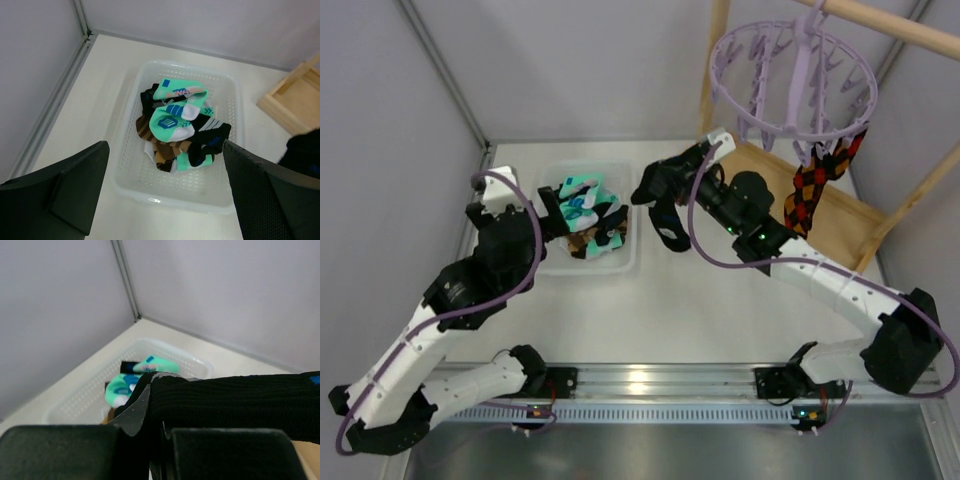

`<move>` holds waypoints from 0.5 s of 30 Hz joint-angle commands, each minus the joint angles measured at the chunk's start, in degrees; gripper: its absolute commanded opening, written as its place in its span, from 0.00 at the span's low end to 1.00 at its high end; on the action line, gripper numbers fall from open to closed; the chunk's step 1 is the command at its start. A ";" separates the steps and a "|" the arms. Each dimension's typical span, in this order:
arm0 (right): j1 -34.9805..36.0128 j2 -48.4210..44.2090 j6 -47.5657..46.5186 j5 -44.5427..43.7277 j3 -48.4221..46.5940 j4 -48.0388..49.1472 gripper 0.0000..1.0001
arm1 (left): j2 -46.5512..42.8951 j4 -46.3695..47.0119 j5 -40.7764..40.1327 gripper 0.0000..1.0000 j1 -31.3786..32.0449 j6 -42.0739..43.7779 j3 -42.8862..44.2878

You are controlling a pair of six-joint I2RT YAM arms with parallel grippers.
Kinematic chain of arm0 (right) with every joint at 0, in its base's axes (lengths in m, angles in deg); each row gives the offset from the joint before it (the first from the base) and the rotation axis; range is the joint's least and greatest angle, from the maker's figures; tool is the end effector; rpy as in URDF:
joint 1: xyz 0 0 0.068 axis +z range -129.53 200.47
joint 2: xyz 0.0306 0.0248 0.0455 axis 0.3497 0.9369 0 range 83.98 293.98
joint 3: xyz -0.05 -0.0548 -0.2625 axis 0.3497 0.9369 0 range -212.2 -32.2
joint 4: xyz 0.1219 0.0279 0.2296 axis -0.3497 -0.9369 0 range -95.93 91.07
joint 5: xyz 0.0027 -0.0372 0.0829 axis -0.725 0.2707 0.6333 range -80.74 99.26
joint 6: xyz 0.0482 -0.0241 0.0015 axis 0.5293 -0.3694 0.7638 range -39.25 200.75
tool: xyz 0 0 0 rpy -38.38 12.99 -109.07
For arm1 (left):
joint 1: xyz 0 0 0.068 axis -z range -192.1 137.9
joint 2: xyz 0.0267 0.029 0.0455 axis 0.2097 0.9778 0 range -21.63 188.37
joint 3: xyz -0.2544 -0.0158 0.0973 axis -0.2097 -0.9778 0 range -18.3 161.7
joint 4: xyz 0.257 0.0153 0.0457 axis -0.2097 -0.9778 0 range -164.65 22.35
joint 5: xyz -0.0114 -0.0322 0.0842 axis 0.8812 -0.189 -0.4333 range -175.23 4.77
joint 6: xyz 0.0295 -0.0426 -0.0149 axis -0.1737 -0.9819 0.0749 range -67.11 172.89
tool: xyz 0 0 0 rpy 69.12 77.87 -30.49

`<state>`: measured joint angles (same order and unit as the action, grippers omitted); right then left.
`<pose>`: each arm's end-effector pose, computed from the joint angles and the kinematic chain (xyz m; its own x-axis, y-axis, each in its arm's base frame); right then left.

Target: Remove the socks clipped to the hanger

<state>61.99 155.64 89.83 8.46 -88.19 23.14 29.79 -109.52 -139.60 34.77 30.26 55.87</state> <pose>0.2234 0.1971 0.3678 -0.0206 0.1925 -0.9811 -0.6573 0.7368 0.1584 0.1221 -0.0879 0.4389 -0.1683 -0.1483 -0.9745 -0.1782 0.9769 -0.1179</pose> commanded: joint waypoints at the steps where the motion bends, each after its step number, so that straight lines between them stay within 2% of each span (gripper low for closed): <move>1: 1.63 6.81 -0.64 4.13 -11.57 1.06 0.00 | -4.82 -3.84 2.68 0.98 -0.20 -2.51 -4.20; 4: 3.04 13.84 0.14 6.07 -19.76 1.05 0.00 | -11.06 -3.66 0.77 0.98 -0.20 -1.63 -8.42; 6: 4.79 19.46 -0.72 6.16 -25.47 0.09 0.00 | -14.41 -3.66 -3.28 0.98 -0.20 -1.80 -10.00; 15: 8.75 47.85 2.87 2.91 -43.84 -7.12 0.00 | -17.32 -3.40 -5.22 0.98 -0.20 -4.61 -15.02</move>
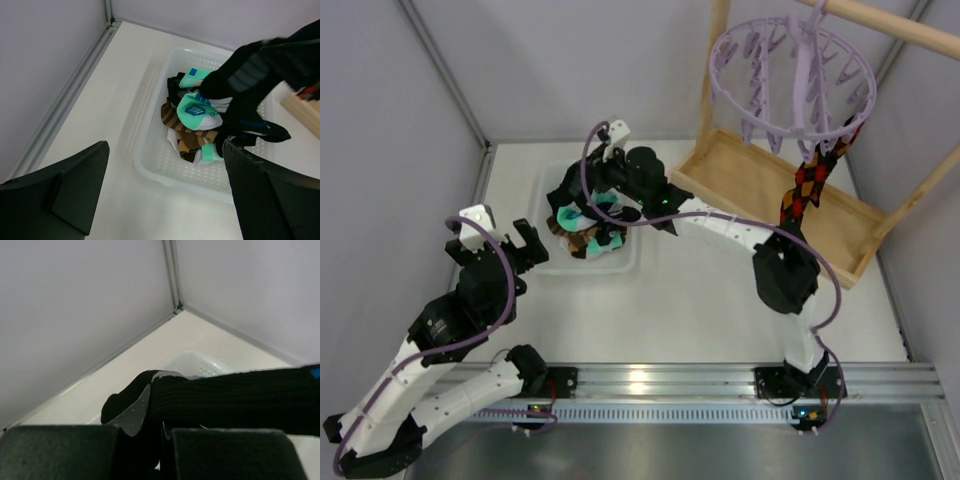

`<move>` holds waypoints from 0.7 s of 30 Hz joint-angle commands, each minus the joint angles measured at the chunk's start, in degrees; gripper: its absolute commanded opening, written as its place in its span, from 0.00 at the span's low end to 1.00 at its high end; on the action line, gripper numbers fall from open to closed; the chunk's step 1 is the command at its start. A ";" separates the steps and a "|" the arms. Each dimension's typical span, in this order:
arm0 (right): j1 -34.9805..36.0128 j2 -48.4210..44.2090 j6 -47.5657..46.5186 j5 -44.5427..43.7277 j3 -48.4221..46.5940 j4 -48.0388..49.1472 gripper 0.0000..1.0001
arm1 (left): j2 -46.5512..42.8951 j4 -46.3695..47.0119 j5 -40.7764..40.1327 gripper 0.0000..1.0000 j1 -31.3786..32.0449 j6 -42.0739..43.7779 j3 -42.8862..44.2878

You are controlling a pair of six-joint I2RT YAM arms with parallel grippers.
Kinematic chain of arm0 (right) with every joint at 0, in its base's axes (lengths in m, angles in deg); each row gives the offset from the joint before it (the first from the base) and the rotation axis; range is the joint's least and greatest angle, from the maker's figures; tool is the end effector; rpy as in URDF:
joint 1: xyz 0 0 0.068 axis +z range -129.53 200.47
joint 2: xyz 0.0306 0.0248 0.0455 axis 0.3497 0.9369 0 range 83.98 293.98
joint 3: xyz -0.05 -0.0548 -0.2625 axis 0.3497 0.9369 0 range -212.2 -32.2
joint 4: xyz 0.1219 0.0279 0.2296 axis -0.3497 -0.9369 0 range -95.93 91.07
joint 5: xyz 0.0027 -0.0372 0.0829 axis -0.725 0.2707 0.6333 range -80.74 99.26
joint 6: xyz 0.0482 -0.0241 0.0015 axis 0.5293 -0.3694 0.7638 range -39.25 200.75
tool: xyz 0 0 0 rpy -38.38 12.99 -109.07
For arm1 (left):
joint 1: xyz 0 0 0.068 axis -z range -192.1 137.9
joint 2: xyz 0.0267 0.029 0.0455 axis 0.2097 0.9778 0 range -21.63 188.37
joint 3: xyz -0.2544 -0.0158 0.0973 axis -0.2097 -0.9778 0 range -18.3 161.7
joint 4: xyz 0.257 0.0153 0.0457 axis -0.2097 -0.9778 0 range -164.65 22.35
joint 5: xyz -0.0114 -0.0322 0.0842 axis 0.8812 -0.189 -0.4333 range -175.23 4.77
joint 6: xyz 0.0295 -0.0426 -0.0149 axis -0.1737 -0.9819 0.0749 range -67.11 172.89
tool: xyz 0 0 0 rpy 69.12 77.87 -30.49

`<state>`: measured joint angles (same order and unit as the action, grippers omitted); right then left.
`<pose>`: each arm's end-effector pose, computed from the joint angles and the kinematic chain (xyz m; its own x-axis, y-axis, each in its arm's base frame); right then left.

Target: Remove the socks clipped to the hanger

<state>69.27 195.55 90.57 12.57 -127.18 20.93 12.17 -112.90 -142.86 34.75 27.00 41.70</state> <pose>0.3135 0.3612 0.3527 -0.0976 0.1470 -0.9843 -0.7839 0.5980 0.1671 0.0780 -0.0391 0.3920 -0.1330 -0.2000 -0.9707 -0.2371 0.9574 -0.1648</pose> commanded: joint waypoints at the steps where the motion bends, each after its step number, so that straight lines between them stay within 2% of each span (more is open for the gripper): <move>1: 1.83 10.40 3.35 -2.33 -6.52 -5.87 0.00 | 0.30 -0.01 -2.05 0.98 -0.18 -1.27 -1.03; 2: 2.26 14.43 3.79 -6.26 -8.88 -6.40 0.00 | 0.21 -0.01 -2.14 0.98 -0.18 -1.01 -1.21; 6: 4.55 20.61 9.14 -16.11 -10.48 -8.94 0.00 | -0.75 0.17 -2.14 0.98 -0.18 -1.27 -1.74; 8: 4.82 24.30 12.14 -19.72 -14.16 -12.11 0.00 | -1.02 0.08 -2.14 0.98 -0.18 -1.27 -1.82; 11: 5.78 28.43 10.57 -22.11 -20.49 -18.27 0.00 | -1.11 -0.01 -1.79 0.98 -0.18 -1.27 -1.82; 16: 6.49 27.83 8.90 -22.91 -20.51 -19.33 0.01 | -1.63 -0.01 -1.44 0.98 -0.18 -1.18 -1.91; 18: 6.49 26.08 9.07 -22.12 -19.11 -18.72 0.21 | -1.72 -0.01 -1.35 0.98 -0.18 -1.27 -1.91; 21: 6.49 21.42 9.86 -20.54 -15.86 -16.43 0.28 | -1.55 -0.01 -1.17 0.98 -0.18 -1.18 -1.91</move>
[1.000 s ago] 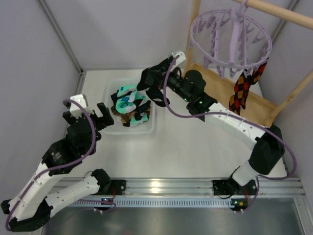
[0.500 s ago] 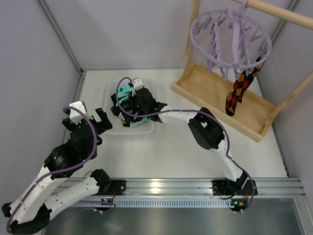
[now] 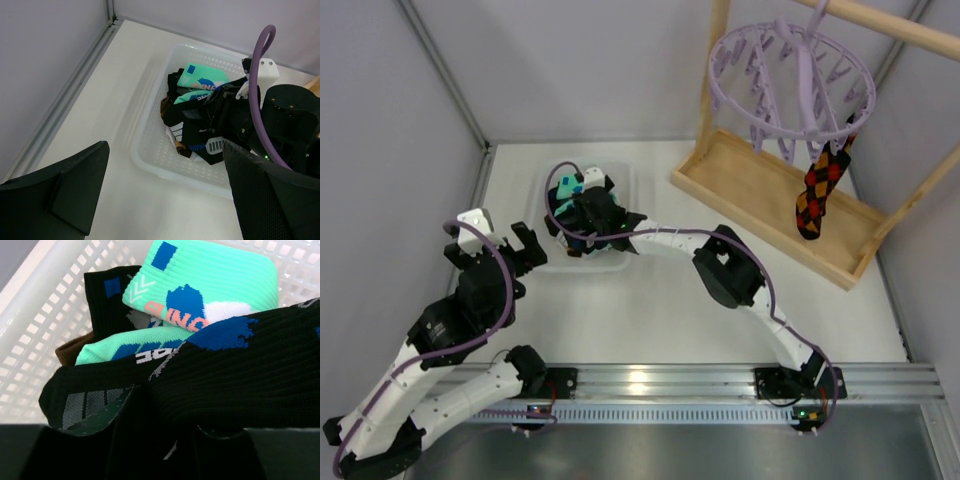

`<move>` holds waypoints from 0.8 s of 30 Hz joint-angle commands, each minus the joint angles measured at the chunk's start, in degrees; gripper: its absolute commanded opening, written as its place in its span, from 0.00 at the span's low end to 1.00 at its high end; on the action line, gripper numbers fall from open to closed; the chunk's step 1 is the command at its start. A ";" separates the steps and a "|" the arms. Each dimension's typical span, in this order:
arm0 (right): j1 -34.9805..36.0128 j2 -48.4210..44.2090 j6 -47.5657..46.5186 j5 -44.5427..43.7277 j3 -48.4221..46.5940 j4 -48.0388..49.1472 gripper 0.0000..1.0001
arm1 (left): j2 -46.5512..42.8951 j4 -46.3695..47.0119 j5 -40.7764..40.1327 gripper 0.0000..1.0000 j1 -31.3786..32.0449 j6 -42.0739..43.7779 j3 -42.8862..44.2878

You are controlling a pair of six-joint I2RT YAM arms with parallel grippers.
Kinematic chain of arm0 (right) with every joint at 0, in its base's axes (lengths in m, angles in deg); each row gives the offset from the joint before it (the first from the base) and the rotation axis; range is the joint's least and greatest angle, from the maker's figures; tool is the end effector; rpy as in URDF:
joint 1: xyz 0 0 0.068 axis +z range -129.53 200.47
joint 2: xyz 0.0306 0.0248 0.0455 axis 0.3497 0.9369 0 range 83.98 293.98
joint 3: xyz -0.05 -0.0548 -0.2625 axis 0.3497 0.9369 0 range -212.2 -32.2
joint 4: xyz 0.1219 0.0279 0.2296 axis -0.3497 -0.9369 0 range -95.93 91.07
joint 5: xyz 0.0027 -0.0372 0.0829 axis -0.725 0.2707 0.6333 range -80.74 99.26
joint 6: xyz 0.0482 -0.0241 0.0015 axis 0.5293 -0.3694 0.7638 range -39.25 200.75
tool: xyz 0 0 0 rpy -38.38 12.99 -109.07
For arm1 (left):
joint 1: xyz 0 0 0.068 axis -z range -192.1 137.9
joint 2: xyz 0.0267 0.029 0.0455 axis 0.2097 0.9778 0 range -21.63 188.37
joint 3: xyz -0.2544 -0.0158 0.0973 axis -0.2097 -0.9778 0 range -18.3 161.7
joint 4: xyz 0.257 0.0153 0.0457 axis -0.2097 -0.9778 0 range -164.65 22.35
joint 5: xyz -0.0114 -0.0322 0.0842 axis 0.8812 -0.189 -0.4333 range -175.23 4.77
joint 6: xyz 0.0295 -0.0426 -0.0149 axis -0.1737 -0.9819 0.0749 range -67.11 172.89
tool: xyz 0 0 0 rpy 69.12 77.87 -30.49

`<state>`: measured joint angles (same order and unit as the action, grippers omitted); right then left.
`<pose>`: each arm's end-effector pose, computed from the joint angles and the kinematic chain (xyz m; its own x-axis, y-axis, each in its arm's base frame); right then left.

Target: Remove the socks clipped to the hanger

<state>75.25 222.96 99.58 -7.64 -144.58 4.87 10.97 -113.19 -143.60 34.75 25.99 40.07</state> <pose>0.3341 0.4553 0.1888 -0.4140 -0.0509 -0.9089 -0.5213 0.8318 0.1908 0.0764 -0.0371 0.3849 -0.1315 -0.2067 -0.9695 -0.2520 0.9529 -0.1690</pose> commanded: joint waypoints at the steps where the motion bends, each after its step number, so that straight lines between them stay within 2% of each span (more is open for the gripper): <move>1: 0.50 -8.26 0.77 -0.23 2.16 -0.28 0.37 | -0.34 0.36 -0.43 0.98 -0.18 -0.18 -0.19; 3: 0.50 -10.56 0.68 0.47 2.51 -0.10 0.42 | -0.26 0.36 -0.25 0.98 -0.18 -0.09 -0.19; 7: 0.15 -18.19 -0.64 1.79 3.82 -0.72 0.69 | -0.34 0.28 -0.25 0.98 -0.18 0.00 -0.10; 10: -1.08 -24.77 -2.13 2.49 7.68 -1.94 0.80 | -0.34 0.28 -0.25 0.98 -0.18 0.09 -0.10; 11: -1.95 -26.72 -2.57 3.28 9.35 -2.12 0.97 | -0.34 0.28 -0.25 0.98 -0.18 0.18 -0.10; 14: -4.50 -36.91 -5.11 4.86 19.71 -2.30 0.99 | -0.08 0.28 0.27 0.98 -0.18 0.70 0.17; 15: -5.12 -43.90 -6.34 4.43 27.75 -1.08 0.99 | -0.08 0.36 1.40 0.98 -0.09 1.23 0.34; 18: -8.89 -55.18 -9.06 7.66 40.53 0.34 0.99 | 1.67 0.28 3.60 0.98 -0.09 2.98 1.13; 19: -10.38 -62.53 -8.99 8.11 47.71 -0.62 0.99 | 2.46 0.01 6.48 0.98 -0.09 4.73 1.74; 24: -23.12 -85.24 -7.85 7.59 68.21 -9.31 0.99 | 5.02 0.19 16.61 0.98 -0.09 8.17 0.87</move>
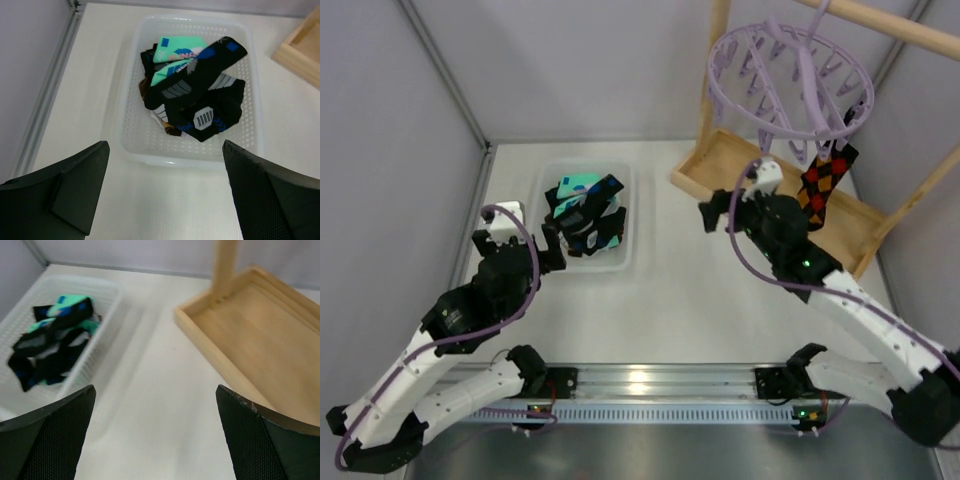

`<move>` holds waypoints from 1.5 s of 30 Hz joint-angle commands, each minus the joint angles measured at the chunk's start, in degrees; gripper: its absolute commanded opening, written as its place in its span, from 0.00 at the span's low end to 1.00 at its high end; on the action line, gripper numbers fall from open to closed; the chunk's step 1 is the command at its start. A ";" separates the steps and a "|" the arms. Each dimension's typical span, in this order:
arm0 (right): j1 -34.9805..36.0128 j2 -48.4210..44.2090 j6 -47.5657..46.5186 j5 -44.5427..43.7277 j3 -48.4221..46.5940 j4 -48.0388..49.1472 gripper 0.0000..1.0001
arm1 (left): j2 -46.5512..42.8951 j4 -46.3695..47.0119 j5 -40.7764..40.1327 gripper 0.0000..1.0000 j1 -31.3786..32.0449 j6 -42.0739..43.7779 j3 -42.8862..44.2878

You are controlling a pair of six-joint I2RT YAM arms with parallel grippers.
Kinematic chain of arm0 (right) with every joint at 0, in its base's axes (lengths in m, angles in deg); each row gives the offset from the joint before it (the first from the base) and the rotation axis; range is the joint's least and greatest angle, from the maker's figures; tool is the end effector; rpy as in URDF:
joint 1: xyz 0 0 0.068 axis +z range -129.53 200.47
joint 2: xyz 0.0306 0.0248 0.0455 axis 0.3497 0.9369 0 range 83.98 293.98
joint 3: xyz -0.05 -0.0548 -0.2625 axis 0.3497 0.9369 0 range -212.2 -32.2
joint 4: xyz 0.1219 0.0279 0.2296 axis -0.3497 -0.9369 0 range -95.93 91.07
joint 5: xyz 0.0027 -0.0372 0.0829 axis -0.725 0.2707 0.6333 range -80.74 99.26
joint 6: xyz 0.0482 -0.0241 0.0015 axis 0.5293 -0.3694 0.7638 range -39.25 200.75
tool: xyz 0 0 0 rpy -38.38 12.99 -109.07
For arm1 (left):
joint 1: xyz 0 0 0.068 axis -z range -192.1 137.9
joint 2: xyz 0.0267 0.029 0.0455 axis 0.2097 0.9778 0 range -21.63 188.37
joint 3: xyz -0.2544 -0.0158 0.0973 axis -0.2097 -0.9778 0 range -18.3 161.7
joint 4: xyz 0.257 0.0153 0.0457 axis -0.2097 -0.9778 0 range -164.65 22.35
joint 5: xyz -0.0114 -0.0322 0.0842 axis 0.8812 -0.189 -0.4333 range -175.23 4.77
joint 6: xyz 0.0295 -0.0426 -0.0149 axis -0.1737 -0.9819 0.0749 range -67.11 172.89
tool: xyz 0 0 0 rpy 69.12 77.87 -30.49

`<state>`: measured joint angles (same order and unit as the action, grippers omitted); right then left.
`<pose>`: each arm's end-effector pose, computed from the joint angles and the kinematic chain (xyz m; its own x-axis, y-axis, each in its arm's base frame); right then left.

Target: Remove the socks clipped to the hanger

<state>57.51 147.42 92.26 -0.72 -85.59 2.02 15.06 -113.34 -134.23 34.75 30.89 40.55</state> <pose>0.2123 0.1525 0.3486 -0.2149 0.0840 -0.9730 -0.4222 0.8904 0.1701 0.0893 -0.0558 0.3803 -0.2552 -0.0872 -0.9629 -0.0971 0.9932 -0.0642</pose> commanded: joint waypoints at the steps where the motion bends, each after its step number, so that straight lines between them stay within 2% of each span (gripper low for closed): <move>1: -7.75 -16.44 0.09 0.14 11.09 -7.36 0.99 | 0.84 0.51 7.33 0.98 -0.09 1.80 -0.57; 3: -14.51 -24.45 2.19 -0.56 15.13 -9.11 0.99 | 1.37 0.52 6.72 0.98 -0.09 -0.05 -1.37; 6: -24.27 -28.45 4.13 -0.83 17.00 -10.00 0.99 | 2.51 0.52 8.20 0.98 -0.18 -0.41 -2.07; 9: -35.77 -25.49 7.29 2.40 17.26 -9.66 0.99 | 2.86 0.43 10.13 0.98 -0.18 -1.11 -3.39; 10: -43.11 -24.08 8.43 5.81 17.18 -9.30 0.99 | 2.78 0.43 10.67 0.98 -0.18 -1.29 -3.74; 14: -53.81 -17.66 13.72 5.85 16.91 -6.41 0.99 | 1.64 0.52 12.08 0.98 -0.18 -1.82 -4.79; 15: -54.78 -16.69 13.28 5.50 17.35 -4.92 1.00 | 1.37 0.60 12.17 0.98 -0.18 -1.99 -4.97; 19: -56.28 -15.98 9.68 6.45 22.70 12.62 0.99 | 1.11 1.13 13.48 0.98 -0.18 -1.91 -5.15; 24: -56.37 -6.51 1.86 15.07 18.77 16.53 0.99 | 0.93 1.83 16.03 0.98 -0.18 -1.38 -5.50; 28: -56.37 -0.96 0.01 19.10 19.81 27.51 0.98 | -0.21 2.27 17.53 0.98 -0.09 -1.03 -5.76; 31: -56.64 5.01 -2.54 27.98 18.15 32.79 0.94 | -2.14 2.54 17.79 0.98 -0.09 -0.85 -5.85; 34: -56.64 8.97 -4.38 30.18 18.23 39.72 0.93 | -3.28 2.71 18.05 0.98 -0.09 -0.76 -6.11; 38: -56.64 14.24 -5.97 30.72 17.09 44.12 0.92 | -3.81 2.98 18.76 0.98 0.00 -0.50 -6.38; 41: -56.72 17.05 -7.20 33.09 15.86 47.38 0.89 | -3.47 3.15 19.37 0.98 0.08 -0.41 -6.38; 44: -56.72 19.08 -7.29 36.60 14.19 48.71 0.77 | -3.03 3.15 19.55 0.98 0.08 -0.33 -6.47; 45: -56.64 19.35 -7.03 38.26 14.27 49.23 0.67 | -3.02 3.15 19.46 0.98 0.08 -0.33 -6.38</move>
<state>1.53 165.95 86.44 31.59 -68.12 42.77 11.62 -113.47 -115.54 34.77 30.13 34.69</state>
